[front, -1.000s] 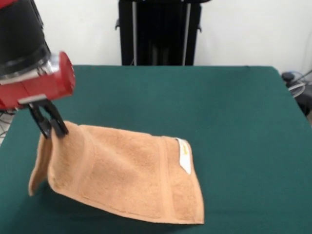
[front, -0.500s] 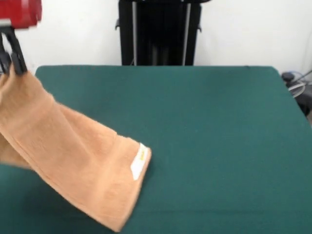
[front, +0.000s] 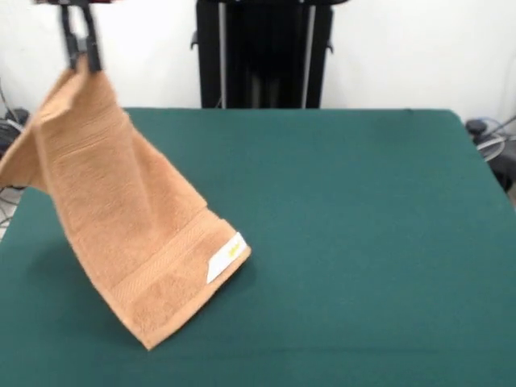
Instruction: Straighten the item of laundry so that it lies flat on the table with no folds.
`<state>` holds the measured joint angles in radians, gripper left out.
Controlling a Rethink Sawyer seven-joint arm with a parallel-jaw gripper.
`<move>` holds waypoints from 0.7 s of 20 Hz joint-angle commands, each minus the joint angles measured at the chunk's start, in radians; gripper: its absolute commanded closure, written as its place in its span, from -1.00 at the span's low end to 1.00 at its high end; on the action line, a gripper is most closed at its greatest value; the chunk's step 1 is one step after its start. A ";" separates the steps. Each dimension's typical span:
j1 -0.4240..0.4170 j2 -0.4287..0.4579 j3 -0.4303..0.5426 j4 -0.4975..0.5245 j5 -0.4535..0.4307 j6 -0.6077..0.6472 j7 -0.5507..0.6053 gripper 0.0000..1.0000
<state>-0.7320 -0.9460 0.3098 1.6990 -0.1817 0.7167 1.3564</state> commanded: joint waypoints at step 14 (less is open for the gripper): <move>0.082 -0.103 -0.159 0.338 0.128 -0.094 0.338 1.00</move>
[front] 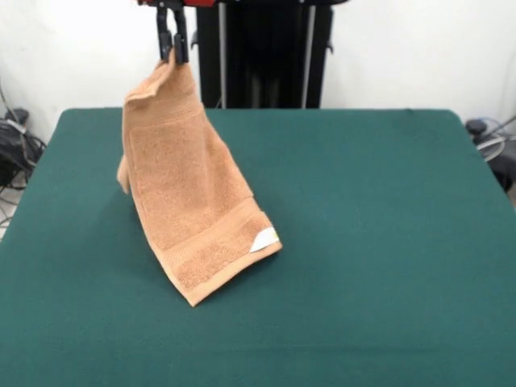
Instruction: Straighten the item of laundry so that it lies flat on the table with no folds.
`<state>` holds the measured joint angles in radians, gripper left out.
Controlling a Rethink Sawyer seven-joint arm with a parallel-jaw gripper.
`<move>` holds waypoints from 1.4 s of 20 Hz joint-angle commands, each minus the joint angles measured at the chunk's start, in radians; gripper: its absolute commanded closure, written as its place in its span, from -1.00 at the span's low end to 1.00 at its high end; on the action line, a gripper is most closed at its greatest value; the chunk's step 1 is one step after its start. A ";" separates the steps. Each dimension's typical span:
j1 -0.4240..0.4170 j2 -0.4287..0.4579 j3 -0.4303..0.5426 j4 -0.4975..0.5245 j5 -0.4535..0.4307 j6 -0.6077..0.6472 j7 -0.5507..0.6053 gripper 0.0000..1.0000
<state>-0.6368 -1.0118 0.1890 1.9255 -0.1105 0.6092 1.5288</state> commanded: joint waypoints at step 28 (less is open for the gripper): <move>-0.106 0.075 0.109 -0.313 0.024 0.243 -0.104 1.00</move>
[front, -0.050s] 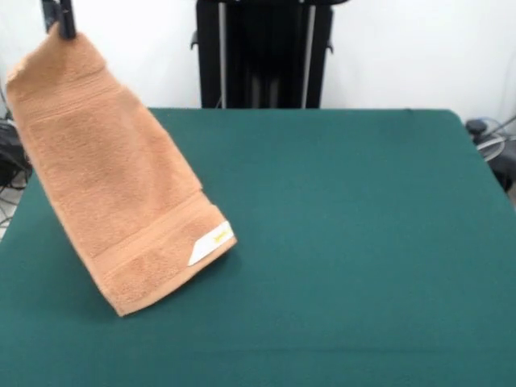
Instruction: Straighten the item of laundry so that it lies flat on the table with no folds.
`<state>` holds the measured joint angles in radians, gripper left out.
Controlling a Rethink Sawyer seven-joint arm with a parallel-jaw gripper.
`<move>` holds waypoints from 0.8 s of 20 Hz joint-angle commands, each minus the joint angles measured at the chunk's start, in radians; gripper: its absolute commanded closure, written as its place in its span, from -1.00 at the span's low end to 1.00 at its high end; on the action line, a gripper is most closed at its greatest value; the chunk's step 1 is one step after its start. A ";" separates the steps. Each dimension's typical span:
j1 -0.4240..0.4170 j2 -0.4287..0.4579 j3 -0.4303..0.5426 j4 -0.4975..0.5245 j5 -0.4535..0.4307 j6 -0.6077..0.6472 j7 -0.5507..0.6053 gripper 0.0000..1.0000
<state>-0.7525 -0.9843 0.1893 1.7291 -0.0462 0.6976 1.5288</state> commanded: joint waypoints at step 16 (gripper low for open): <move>0.085 -0.040 0.054 -0.211 -0.081 0.355 -0.037 1.00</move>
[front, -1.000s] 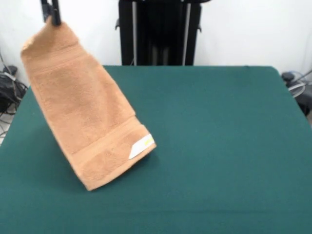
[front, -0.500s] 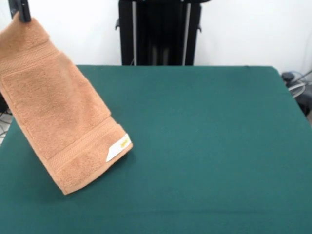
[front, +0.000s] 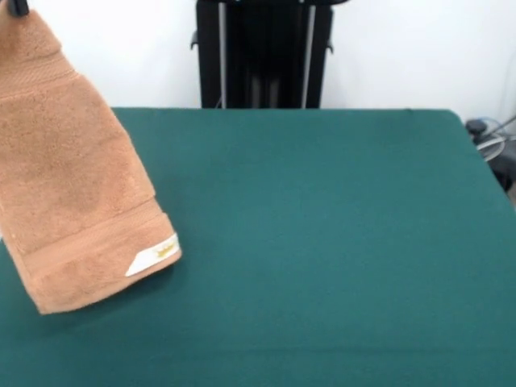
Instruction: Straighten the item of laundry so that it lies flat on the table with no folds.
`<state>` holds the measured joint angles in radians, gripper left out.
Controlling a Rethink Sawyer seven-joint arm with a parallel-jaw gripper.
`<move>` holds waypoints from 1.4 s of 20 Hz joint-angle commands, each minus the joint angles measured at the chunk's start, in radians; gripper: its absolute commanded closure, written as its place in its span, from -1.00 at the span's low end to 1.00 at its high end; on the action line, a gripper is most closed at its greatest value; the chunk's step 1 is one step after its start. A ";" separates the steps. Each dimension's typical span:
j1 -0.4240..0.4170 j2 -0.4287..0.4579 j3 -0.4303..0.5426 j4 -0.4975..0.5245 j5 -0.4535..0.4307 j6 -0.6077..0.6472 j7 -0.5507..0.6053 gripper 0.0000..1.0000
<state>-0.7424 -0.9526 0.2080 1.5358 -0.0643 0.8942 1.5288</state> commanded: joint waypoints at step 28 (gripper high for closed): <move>0.076 -0.029 0.048 -0.030 -0.040 0.209 -0.050 1.00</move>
<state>-0.6432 -1.0611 0.2051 1.4688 -0.1001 1.0791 1.5288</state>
